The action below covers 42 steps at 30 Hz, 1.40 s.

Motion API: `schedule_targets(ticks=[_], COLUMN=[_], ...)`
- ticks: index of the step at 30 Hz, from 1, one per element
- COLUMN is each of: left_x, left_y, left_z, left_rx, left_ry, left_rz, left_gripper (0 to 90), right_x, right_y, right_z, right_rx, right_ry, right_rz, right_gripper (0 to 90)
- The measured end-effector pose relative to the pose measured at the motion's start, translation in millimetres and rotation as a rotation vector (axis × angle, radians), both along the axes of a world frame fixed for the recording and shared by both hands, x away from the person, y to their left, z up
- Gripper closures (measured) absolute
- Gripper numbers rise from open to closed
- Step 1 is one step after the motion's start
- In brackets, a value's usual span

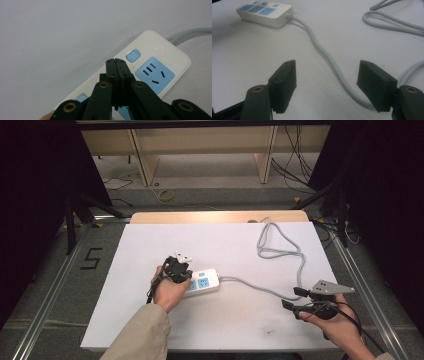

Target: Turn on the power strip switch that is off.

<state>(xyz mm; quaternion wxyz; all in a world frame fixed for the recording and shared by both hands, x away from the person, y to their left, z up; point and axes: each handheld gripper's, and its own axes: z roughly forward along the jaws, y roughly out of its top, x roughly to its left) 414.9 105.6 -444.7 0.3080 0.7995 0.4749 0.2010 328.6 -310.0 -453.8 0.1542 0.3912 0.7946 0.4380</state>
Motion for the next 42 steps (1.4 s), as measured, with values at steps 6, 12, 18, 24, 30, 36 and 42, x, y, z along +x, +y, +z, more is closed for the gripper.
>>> schedule_targets(ticks=[6,12,18,24,30,36,42], left_x=[2.4,4.5,6.3,8.3,11.0,12.7,12.6], left_y=[-1.2,-1.6,-1.7,-2.1,-1.5,-1.2,-1.8], left_z=[-0.8,-2.0,-2.5,-4.0,-6.2,-7.4,-8.0], left_rx=[0.001,0.003,0.005,0.008,0.012,0.022,0.026], left_ry=[0.005,0.009,0.012,0.013,0.02,0.024,0.023], left_rz=[0.001,0.004,0.006,0.01,0.017,0.02,0.022], left_gripper=[89.8,89.8,89.8,89.8,89.8,89.8,89.8], right_x=[0.0,0.0,0.1,0.0,-0.1,-0.2,-0.3], right_y=[-0.2,-0.1,-0.1,-0.1,-0.1,-0.2,-0.1], right_z=[-0.1,-0.2,-0.3,-0.4,-0.4,-0.3,-0.3], right_rx=[0.0,0.0,0.001,-0.001,-0.001,-0.001,-0.002], right_ry=[0.0,0.001,0.001,0.001,0.001,0.002,0.001], right_rz=[0.0,0.0,0.001,0.002,0.001,0.002,0.001], right_gripper=[32.0,32.0,32.1,32.1,32.1,32.1,32.1])
